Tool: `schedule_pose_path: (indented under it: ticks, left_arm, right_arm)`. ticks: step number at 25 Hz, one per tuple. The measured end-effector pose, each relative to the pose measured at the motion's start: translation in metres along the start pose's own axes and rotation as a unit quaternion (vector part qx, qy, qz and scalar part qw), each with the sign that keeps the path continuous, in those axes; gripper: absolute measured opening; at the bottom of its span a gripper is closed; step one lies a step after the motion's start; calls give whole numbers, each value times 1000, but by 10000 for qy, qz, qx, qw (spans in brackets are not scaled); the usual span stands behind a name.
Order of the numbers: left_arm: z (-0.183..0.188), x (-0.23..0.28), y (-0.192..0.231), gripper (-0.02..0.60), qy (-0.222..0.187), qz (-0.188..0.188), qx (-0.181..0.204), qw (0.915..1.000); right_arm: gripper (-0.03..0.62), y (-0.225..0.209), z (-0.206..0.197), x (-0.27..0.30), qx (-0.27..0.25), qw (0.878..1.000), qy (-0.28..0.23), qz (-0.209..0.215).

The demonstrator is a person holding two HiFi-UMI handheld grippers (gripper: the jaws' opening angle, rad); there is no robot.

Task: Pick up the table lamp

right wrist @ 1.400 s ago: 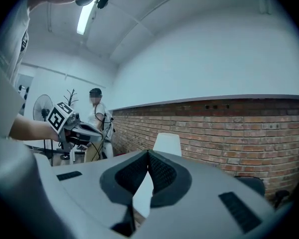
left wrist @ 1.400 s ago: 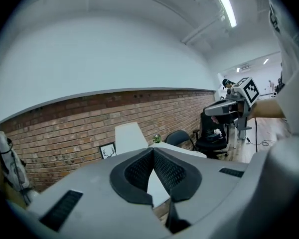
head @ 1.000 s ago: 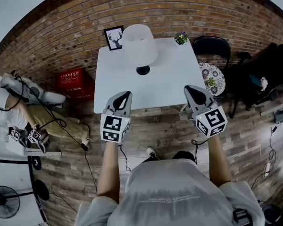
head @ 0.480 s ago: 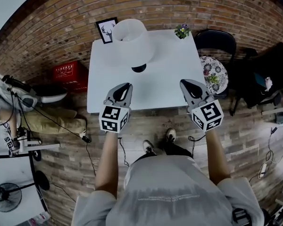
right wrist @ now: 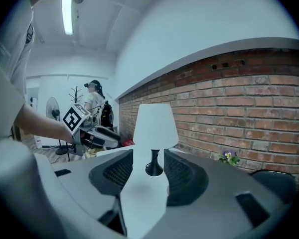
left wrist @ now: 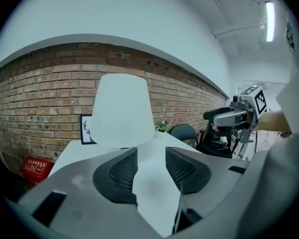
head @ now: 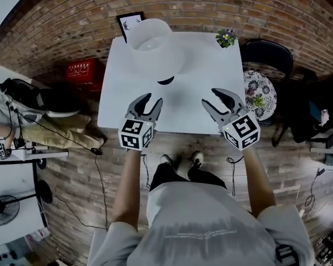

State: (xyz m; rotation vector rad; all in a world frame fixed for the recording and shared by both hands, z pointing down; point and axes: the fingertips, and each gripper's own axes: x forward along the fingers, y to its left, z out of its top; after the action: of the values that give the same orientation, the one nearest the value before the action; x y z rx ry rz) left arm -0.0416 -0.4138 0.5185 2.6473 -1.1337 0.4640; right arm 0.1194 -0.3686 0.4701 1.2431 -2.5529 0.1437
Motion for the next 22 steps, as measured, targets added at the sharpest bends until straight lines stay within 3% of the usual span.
schedule_pose_path:
  ticks: [2, 6, 13, 22]
  left_arm:
    - [-9, 11, 10, 188, 24, 72, -100, 9999]
    - [-28, 38, 29, 216, 32, 139, -226, 9996]
    - [-64, 103, 64, 245, 124, 218, -315, 9992]
    - [-72, 153, 95, 275, -223, 537, 2, 9983]
  right_arm:
    - [223, 0, -7, 12, -41, 9998, 105, 184]
    - [242, -3, -22, 36, 6, 9991, 241, 342]
    - [253, -18, -43, 78, 89, 9991, 358, 231]
    - [267, -23, -54, 113, 170, 9986, 459, 212]
